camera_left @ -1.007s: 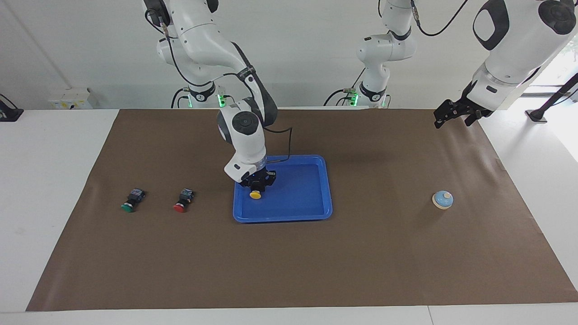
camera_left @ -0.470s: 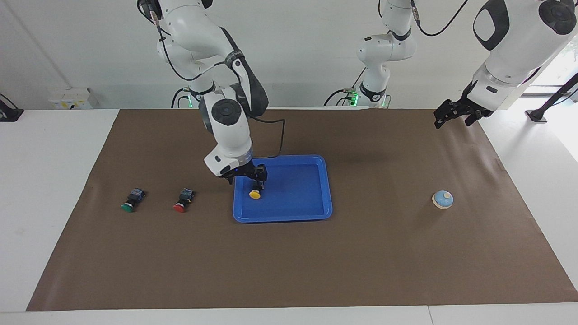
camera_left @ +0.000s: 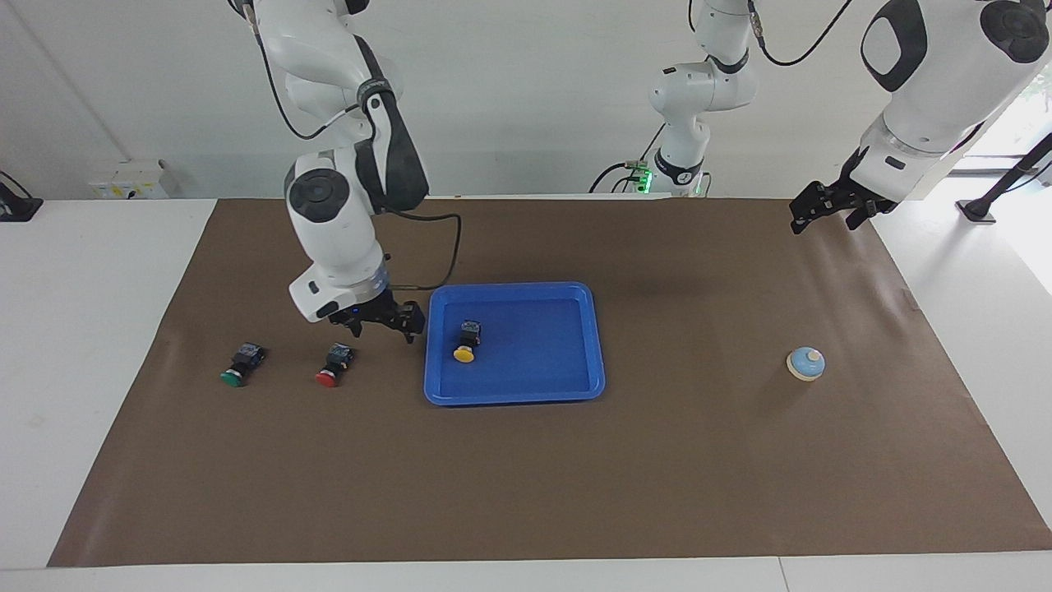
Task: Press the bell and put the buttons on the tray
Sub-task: 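Lower the yellow button into the tray and open the right gripper, then move the right gripper to the red button and grasp it, then carry the red button into the tray beside the yellow one, release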
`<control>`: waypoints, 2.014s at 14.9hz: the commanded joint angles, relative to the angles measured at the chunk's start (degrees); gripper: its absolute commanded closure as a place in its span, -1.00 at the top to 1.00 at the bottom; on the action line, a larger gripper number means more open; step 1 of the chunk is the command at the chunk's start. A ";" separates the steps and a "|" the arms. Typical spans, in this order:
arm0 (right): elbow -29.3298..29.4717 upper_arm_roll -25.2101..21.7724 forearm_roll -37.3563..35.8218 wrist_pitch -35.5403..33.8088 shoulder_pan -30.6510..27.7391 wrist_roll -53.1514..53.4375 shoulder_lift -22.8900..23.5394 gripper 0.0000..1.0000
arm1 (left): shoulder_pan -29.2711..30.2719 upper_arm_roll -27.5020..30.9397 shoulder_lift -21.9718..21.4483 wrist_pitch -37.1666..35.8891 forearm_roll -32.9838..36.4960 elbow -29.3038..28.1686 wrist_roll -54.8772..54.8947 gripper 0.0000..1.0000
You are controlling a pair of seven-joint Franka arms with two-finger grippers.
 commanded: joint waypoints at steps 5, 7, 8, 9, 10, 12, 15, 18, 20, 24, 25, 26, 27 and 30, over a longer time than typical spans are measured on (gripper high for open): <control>-13.56 0.81 0.94 17.94 -3.12 -2.77 -1.47 1.00 | -0.12 0.27 -1.41 0.73 0.10 -1.63 -0.24 1.00; -15.57 0.89 0.94 20.14 -2.95 -2.42 -1.20 1.00 | -0.12 0.27 -1.41 0.73 0.10 -1.63 -0.15 1.00; -16.89 0.89 0.94 21.80 -2.86 -2.42 -1.20 1.00 | -0.12 0.27 -1.41 0.73 0.10 -1.63 -0.15 1.00; -17.77 0.89 1.02 23.38 -2.86 -2.68 -1.20 0.99 | -0.12 0.27 -1.41 0.73 0.10 -1.63 -0.15 1.00; -18.21 0.89 0.94 23.75 -2.86 -2.77 -1.20 0.86 | -0.12 0.27 -1.41 0.73 0.10 -1.63 -0.15 1.00; -18.92 0.89 0.94 23.84 -2.94 -2.94 -1.38 0.26 | -0.12 0.27 -1.41 0.73 0.10 -1.63 -0.15 1.00; -19.01 0.89 0.94 23.14 -2.94 -3.21 -1.55 -0.97 | -0.12 0.27 -1.41 0.73 0.10 -1.63 -0.15 1.00; -18.40 1.15 1.02 21.65 -2.51 -3.21 -1.90 -1.00 | -0.12 0.27 -1.41 0.73 0.10 -1.63 -0.15 1.00; -14.73 1.86 1.02 16.14 -2.07 -3.03 -2.43 -1.00 | -0.12 0.36 -1.41 0.73 0.10 -1.63 -0.15 1.00; 0.29 2.56 2.17 0.85 3.02 0.91 -0.33 -1.00 | -0.12 0.27 -1.41 0.73 0.10 -1.63 -0.15 1.00; 3.28 2.56 2.17 -1.62 5.03 3.01 0.20 -1.00 | -0.12 0.27 -1.41 0.73 0.10 -1.63 -0.15 1.00; 5.40 2.56 2.17 -3.04 7.49 5.82 0.90 -1.00 | -0.12 0.27 -1.41 0.73 0.10 -1.63 -0.24 1.00; 6.82 2.48 2.17 -3.92 9.69 8.72 1.17 -1.00 | -0.12 0.27 -1.41 0.73 0.10 -1.63 -0.15 1.00; 7.18 2.39 1.99 -3.59 17.25 16.10 1.43 -1.00 | -0.12 0.27 -1.41 0.73 0.10 -1.63 -0.15 1.00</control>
